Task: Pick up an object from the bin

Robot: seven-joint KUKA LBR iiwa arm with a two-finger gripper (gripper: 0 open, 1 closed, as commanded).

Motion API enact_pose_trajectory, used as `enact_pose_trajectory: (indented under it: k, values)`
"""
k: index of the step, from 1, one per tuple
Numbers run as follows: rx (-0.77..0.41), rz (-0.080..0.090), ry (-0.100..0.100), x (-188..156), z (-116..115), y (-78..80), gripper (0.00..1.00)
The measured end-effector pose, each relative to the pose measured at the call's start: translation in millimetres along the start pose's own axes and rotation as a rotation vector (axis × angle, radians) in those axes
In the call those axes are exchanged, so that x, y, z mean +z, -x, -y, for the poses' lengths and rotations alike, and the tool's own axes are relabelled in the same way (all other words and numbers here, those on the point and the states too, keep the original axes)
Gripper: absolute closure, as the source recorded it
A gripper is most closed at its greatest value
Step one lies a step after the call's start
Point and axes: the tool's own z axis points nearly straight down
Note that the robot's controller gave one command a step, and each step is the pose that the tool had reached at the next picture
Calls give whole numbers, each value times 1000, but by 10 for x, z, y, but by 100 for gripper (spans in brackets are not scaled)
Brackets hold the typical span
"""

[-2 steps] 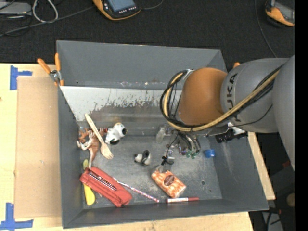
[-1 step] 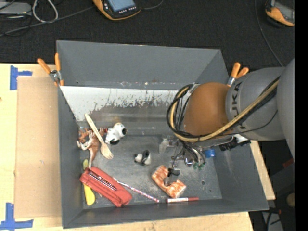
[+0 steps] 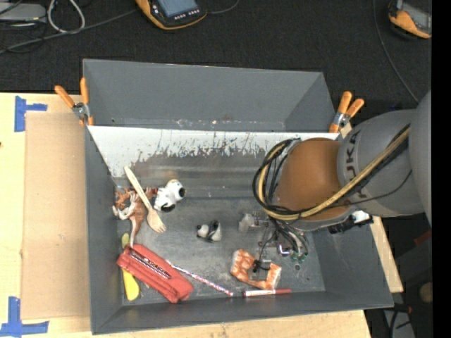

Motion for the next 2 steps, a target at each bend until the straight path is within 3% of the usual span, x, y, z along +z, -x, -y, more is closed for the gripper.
enact_pose_trajectory:
  k: [1,2]
  values:
    - [19,9,3,-26,23,137,100]
    - [20,9,4,-26,24,137,100]
